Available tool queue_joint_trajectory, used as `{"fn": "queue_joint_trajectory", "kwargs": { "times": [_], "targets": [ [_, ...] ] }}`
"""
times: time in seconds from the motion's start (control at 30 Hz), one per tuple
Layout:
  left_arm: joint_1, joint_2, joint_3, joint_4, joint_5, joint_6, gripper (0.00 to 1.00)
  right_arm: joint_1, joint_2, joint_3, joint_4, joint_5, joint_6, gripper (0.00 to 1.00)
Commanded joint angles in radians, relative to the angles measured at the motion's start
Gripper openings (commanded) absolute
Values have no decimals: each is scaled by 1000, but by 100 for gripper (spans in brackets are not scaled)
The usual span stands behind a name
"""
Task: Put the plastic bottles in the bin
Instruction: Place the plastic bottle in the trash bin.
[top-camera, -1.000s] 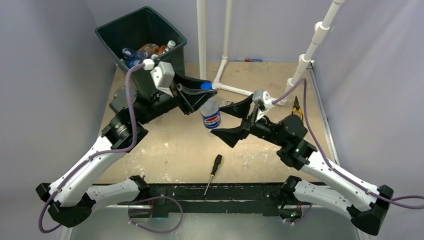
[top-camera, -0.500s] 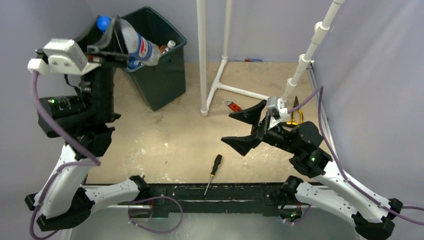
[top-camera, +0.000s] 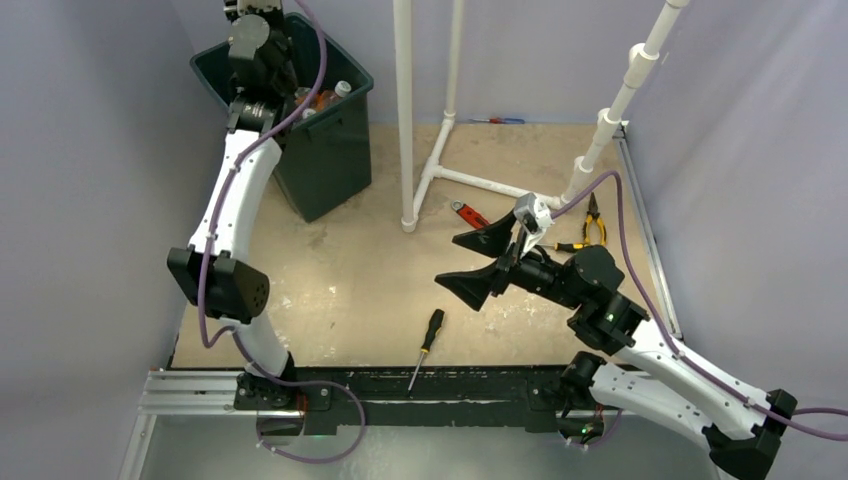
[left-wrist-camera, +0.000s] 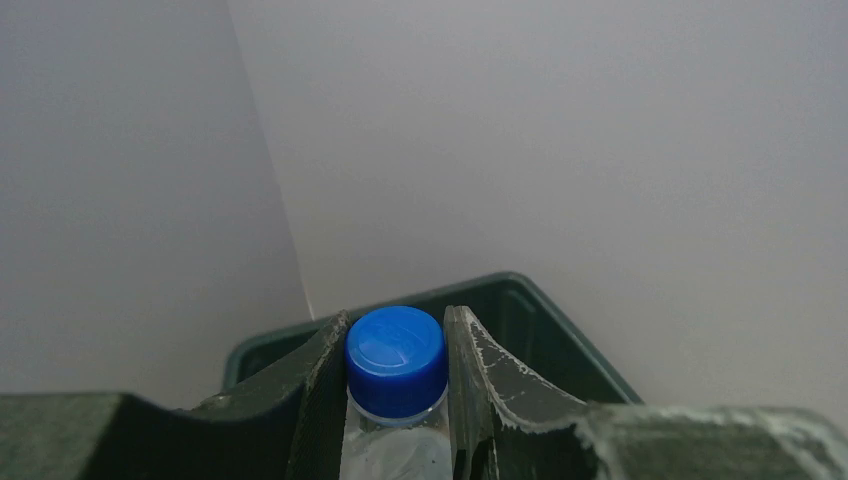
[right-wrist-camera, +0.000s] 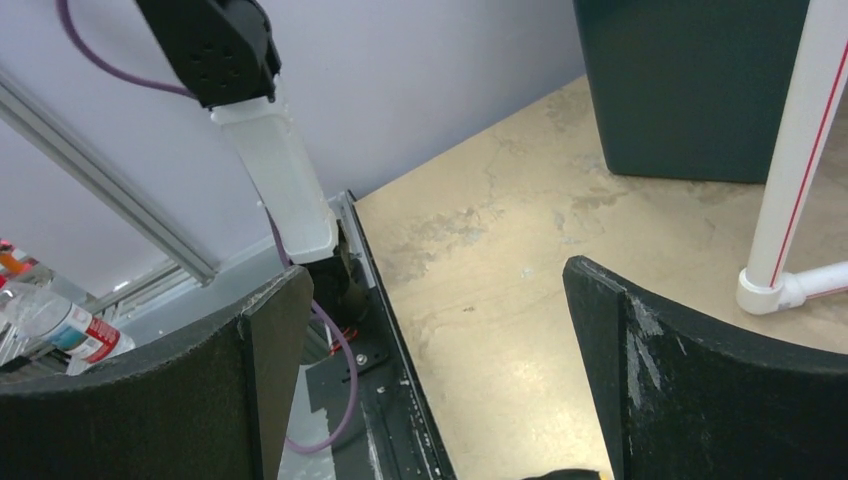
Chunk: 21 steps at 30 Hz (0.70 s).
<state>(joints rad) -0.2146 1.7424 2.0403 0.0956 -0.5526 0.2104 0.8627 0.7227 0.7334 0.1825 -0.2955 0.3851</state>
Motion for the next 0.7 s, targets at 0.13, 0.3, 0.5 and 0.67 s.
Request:
{"fn": "queue_joint_trajectory", "kwargs": {
  "times": [0.13, 0.3, 0.5, 0.67],
  "targets": [
    [82, 23, -30, -48, 83, -300, 40, -1, -42, -61, 43, 75, 26, 99],
    [82, -7, -38, -27, 123, -319, 94, -1, -38, -62, 42, 90, 19, 99],
    [82, -44, -46, -15, 237, -323, 96, -1, -41, -61, 47, 105, 17, 99],
    [82, -67, -90, -50, 157, -347, 96, 1, -50, -55, 51, 122, 28, 99]
  ]
}}
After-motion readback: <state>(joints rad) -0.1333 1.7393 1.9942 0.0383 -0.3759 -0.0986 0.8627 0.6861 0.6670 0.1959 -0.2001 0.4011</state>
